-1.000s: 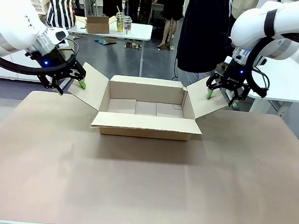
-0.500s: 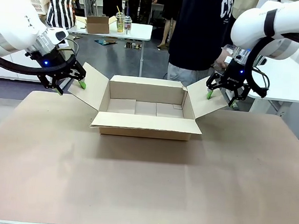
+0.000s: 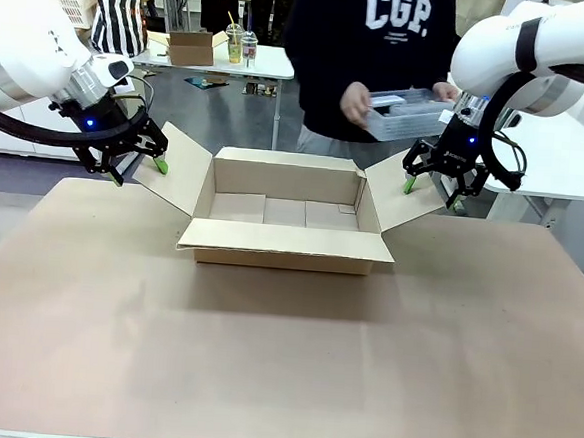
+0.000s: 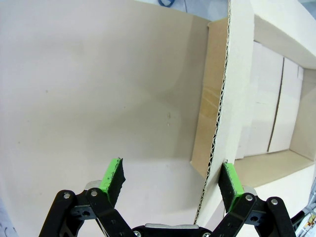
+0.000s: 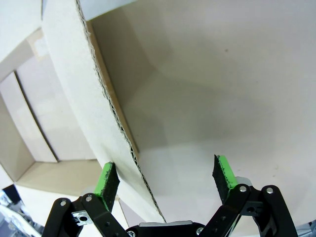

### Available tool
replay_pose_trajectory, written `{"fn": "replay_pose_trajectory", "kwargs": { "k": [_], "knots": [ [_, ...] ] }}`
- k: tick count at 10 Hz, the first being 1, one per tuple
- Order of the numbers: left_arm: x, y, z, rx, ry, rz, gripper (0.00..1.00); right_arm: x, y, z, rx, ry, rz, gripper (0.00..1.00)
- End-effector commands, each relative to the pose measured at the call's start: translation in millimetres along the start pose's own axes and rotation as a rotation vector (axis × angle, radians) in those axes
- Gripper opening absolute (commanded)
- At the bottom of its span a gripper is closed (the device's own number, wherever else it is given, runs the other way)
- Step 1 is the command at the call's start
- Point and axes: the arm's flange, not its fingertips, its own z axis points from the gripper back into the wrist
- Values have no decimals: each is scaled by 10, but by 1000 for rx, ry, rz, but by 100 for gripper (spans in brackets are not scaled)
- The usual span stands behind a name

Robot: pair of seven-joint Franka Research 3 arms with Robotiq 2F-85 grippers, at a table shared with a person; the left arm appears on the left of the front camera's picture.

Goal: Pack the gift set into the box.
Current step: Lift both hands away from the flaps of the Package Box.

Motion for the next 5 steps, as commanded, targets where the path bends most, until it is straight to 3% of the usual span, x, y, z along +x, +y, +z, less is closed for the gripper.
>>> {"fn": "replay_pose_trajectory", "kwargs": {
  "k": [1,5],
  "knots": [
    [-16,-12,20,20,-8,10,100,1,12,30,-22,-4,-11,100],
    [-16,-12,20,20,-8,10,100,1,12,30,-22,-4,-11,100]
  ]
}}
